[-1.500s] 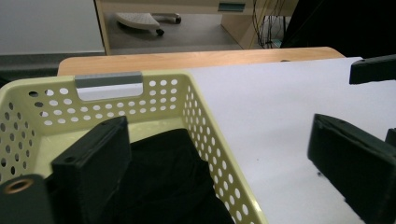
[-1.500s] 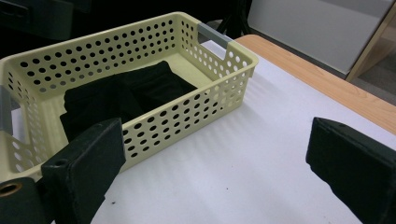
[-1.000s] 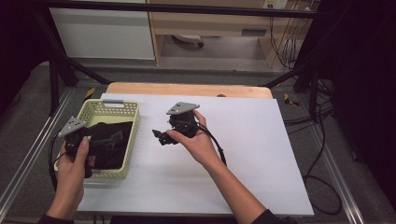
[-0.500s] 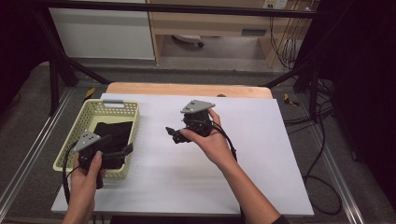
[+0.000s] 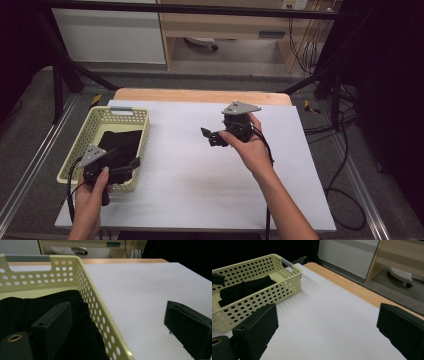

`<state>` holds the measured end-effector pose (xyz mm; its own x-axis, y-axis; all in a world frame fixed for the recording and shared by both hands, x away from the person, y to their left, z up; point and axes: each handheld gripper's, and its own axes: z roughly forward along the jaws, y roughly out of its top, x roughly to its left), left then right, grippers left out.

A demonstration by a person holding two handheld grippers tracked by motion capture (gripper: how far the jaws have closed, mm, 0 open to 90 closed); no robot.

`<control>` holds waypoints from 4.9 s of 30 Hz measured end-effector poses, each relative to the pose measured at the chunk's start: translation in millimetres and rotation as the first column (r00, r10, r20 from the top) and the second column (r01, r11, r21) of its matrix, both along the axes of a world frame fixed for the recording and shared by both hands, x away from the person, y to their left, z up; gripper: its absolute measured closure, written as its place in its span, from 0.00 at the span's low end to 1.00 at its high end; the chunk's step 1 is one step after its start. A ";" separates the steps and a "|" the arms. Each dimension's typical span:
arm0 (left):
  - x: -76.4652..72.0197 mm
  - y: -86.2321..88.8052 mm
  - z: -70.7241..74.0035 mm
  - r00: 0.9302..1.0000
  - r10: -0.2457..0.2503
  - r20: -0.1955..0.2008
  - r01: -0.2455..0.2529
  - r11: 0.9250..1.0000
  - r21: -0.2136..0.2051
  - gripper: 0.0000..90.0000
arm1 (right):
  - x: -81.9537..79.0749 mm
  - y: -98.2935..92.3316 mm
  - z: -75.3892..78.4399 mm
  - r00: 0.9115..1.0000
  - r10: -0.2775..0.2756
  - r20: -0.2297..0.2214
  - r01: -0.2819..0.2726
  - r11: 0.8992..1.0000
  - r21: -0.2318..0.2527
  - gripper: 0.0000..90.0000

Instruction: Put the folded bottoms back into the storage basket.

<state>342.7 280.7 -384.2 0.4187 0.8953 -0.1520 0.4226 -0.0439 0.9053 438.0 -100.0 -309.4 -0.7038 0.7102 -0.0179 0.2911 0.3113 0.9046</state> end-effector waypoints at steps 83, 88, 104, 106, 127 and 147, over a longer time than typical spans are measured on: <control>-1.9 -0.5 -20.9 0.999 0.022 0.042 -0.020 0.999 -0.029 0.12 | -70.1 -155.3 -7.0 0.973 -0.226 0.039 0.220 0.969 0.117 0.02; -2.0 -0.9 -20.9 0.999 0.016 0.044 -0.015 1.000 -0.023 0.12 | -76.1 -160.0 -14.6 0.971 -0.235 0.038 0.228 0.965 0.129 0.03; -2.9 -1.0 -21.4 0.999 0.009 0.051 -0.009 1.000 -0.008 0.12 | -90.1 -163.5 -53.1 0.972 -0.237 -0.005 0.236 0.967 0.097 0.05; -2.9 -1.2 -21.4 0.999 0.009 0.051 -0.009 1.000 -0.007 0.12 | -92.4 -164.7 -57.2 0.971 -0.239 -0.007 0.238 0.966 0.098 0.05; -10.7 -6.1 -17.4 0.998 -0.021 0.060 0.022 1.000 -0.015 0.12 | -99.0 -158.1 -110.1 0.976 -0.214 -0.027 0.216 0.975 0.055 0.05; -20.9 -46.7 -9.8 0.987 -0.153 0.046 0.152 0.988 0.032 0.11 | -86.4 -108.4 -131.7 0.989 -0.132 -0.064 0.135 0.990 0.048 0.05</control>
<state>321.8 234.0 -394.0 0.5567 0.8242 -0.1039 0.3649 -0.1302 0.9219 351.6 -208.4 -441.0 -0.6009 0.7969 0.0613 0.3816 0.2186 0.8981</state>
